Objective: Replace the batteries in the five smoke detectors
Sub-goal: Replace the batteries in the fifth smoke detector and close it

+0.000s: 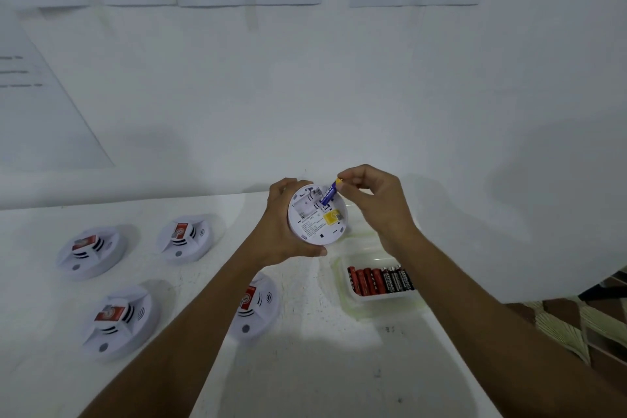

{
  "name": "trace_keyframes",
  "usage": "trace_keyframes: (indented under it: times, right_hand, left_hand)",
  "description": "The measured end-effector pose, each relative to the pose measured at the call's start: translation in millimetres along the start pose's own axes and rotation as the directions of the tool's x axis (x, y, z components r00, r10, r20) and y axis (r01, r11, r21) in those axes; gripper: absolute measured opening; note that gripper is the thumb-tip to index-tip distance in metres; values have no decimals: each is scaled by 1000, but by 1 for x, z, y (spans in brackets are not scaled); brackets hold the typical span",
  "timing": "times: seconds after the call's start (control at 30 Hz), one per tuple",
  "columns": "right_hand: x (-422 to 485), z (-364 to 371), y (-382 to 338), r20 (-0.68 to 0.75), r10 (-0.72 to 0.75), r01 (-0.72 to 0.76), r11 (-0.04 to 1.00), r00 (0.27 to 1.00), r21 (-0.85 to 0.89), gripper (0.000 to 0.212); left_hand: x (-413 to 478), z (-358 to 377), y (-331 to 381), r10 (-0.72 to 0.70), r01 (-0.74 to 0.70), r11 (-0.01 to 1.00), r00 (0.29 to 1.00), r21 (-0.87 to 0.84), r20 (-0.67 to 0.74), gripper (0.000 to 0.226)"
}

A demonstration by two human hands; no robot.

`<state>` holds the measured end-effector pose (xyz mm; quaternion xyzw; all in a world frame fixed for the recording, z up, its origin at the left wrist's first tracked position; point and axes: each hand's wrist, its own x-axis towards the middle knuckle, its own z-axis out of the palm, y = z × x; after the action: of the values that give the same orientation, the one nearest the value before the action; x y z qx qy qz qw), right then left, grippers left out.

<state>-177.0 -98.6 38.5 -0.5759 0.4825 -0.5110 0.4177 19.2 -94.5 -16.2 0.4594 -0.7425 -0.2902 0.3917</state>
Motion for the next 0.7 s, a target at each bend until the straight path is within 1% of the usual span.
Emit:
trace_keyframes:
  times: [0.1, 0.17, 0.23, 0.37, 0.53, 0.7]
  right_hand:
    - [-11, 10, 3, -79, -6, 5, 1000, 997, -10, 9]
    - [-18, 15, 5, -95, -17, 13, 999, 995, -46, 7]
    - [-25, 20, 8, -77, -45, 38, 996, 996, -85, 6]
    - [-34, 24, 10, -60, -91, 84, 991, 994, -104, 5]
    - [-38, 23, 6, -71, -191, 178, 971, 979, -163, 9]
    - [-37, 21, 12, -33, -324, 306, 918, 945, -252, 7]
  left_hand:
    - [-5, 1, 6, 6, -6, 1000, 1000, 10, 15, 98]
    - [-8, 0, 9, 11, -12, 1000, 1000, 16, 23, 97]
    - [-10, -1, 11, 5, -5, 1000, 1000, 24, 27, 96]
    - [-14, -1, 11, 0, 0, 999, 1000, 33, 11, 96]
    - [-18, -3, 15, 5, -5, 1000, 1000, 8, 6, 96]
    - [-20, -3, 20, 31, -30, 999, 999, -12, 33, 101]
